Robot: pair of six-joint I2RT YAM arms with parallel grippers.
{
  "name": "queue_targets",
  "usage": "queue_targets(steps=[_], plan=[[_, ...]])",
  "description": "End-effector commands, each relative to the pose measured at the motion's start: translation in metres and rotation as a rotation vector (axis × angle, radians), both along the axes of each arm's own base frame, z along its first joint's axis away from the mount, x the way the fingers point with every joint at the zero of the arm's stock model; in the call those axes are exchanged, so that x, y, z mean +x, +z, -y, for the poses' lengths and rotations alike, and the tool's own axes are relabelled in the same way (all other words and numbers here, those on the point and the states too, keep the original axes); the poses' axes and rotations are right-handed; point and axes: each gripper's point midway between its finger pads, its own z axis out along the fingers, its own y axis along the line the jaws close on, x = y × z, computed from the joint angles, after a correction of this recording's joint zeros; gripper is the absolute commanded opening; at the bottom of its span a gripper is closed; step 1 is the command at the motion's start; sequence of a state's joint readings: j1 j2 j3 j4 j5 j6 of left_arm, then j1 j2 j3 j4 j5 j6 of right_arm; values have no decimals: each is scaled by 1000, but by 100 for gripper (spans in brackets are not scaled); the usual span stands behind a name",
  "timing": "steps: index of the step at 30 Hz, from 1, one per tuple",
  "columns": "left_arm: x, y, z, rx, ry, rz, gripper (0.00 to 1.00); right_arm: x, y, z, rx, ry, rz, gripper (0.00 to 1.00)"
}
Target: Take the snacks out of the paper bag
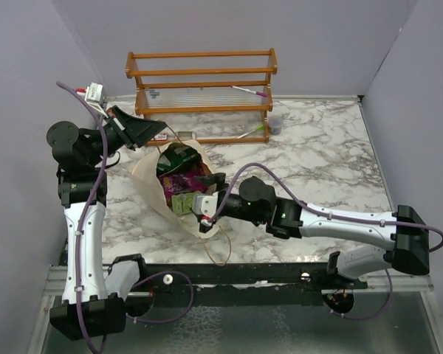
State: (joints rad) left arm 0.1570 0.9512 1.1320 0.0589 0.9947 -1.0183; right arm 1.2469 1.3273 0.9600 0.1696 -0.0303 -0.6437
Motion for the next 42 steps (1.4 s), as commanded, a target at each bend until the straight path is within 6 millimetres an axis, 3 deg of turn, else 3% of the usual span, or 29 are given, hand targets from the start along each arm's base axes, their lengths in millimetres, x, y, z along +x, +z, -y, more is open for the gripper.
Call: queue_targets(steps=[1,3,9,12,18,25,28,32,34,37,42], plan=[[-6,9,0,13,16,45,0,20,18,-17,7,-16,134,85],[-7,9,0,17,11,44,0,27,15,-21,8,-35,147,87],[-9,8,1,2,5,31,0,44,-23,-34,-189,48,345,83],[-9,6,1,-9,3,29,0,74,-27,-33,-229,6,339,80],[-3,1,0,-13,3,11,0,101,-40,-47,-328,-10,413,73],[-1,8,0,-15,1,21,0,124,-61,-53,-409,-44,424,61],[0,16,0,-20,3,37,0,126,-64,-56,-409,-41,434,50],[3,33,-2,-22,13,69,0,130,-72,-57,-429,-57,407,25],[3,43,-1,-16,6,88,0,131,-68,-58,-400,-75,404,12],[4,51,-1,-4,1,104,0,127,-52,-59,-311,-90,391,2],[3,46,-1,12,4,94,0,120,1,-46,-111,-148,411,1]])
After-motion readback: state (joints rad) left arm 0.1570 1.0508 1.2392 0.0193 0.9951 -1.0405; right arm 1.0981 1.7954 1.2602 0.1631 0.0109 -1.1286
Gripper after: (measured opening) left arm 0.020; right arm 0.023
